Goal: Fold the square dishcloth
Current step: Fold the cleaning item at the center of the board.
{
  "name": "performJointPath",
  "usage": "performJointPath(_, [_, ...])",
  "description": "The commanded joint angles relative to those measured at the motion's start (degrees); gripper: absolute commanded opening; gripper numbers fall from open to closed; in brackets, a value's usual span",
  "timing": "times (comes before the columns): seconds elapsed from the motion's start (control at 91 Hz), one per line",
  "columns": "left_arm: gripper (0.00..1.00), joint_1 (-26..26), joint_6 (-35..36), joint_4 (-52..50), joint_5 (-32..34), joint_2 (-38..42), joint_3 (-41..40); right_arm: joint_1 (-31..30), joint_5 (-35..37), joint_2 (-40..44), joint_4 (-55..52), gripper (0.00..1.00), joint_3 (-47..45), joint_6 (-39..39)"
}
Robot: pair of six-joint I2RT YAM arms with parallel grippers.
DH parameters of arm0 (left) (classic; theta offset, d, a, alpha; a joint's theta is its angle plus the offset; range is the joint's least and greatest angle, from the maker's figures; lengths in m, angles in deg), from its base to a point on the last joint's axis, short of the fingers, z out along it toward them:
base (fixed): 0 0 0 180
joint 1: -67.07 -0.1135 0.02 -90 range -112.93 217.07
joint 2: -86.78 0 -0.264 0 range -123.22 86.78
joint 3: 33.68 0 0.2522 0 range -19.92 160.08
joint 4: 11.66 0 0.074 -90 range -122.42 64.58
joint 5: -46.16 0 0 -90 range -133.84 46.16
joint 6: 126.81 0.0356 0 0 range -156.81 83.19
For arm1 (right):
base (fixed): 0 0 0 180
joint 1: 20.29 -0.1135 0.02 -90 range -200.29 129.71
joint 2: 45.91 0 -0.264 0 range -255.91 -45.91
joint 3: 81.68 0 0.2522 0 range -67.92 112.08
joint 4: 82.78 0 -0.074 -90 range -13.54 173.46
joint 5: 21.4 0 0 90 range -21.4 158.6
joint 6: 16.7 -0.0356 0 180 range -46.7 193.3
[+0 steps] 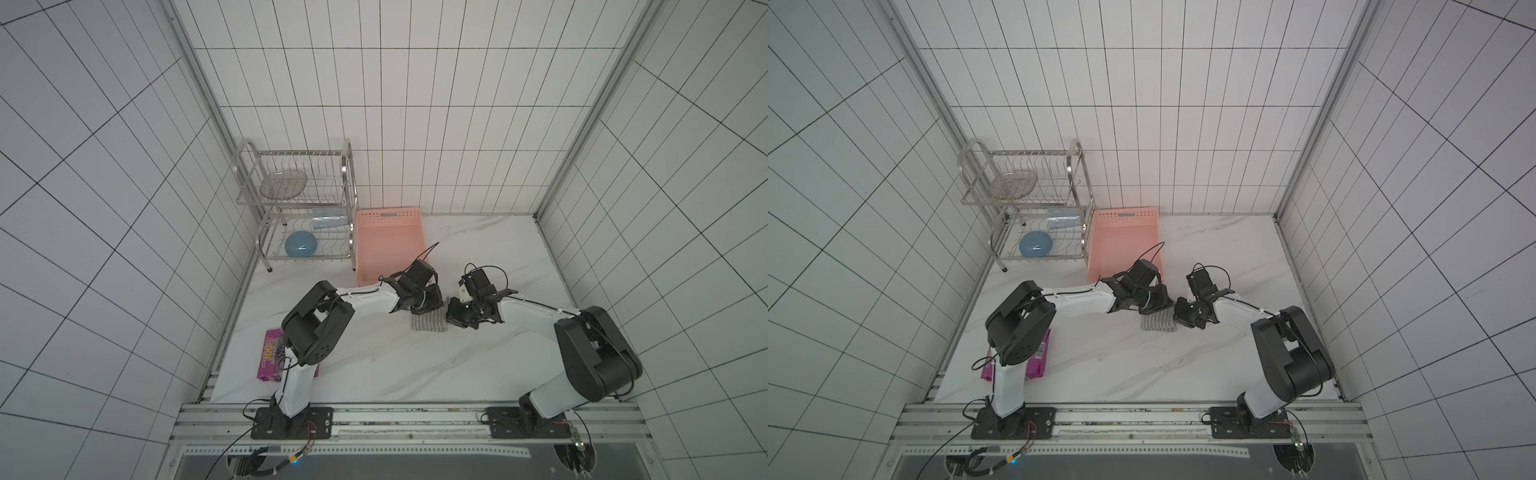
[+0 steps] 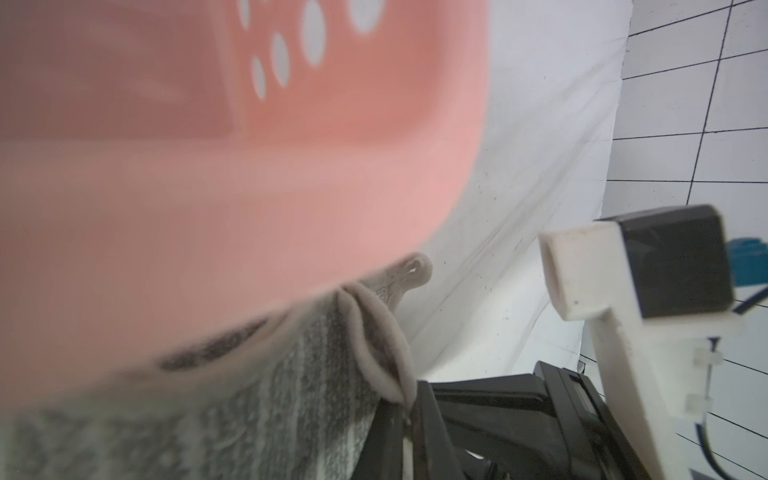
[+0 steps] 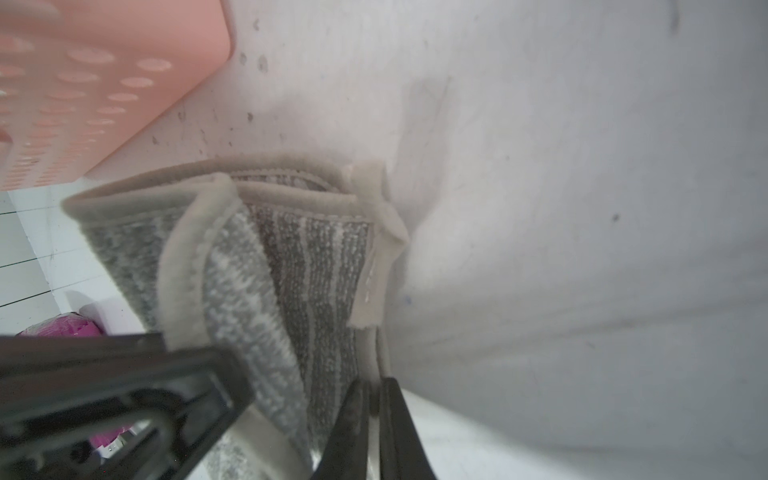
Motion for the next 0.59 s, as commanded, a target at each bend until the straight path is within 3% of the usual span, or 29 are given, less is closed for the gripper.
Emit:
performJointPath(0.0, [0.23, 0.3, 0.7, 2.1, -0.5, -0.8, 0.5, 0.6, 0.8, 0.7, -1.6, 0.13, -0.4, 0.9])
performJointPath(0.209, [0.4, 0.3, 1.1, 1.9, -0.6, 1.2, 0.2, 0.6, 4.3, 4.4, -6.3, 0.16, 0.6, 1.6])
performJointPath(0.583, [0.47, -0.3, 0.3, 1.0, -0.3, 8.3, -1.0, 0.4, 11.8, 12.7, -16.4, 0.19, 3.9, 2.7])
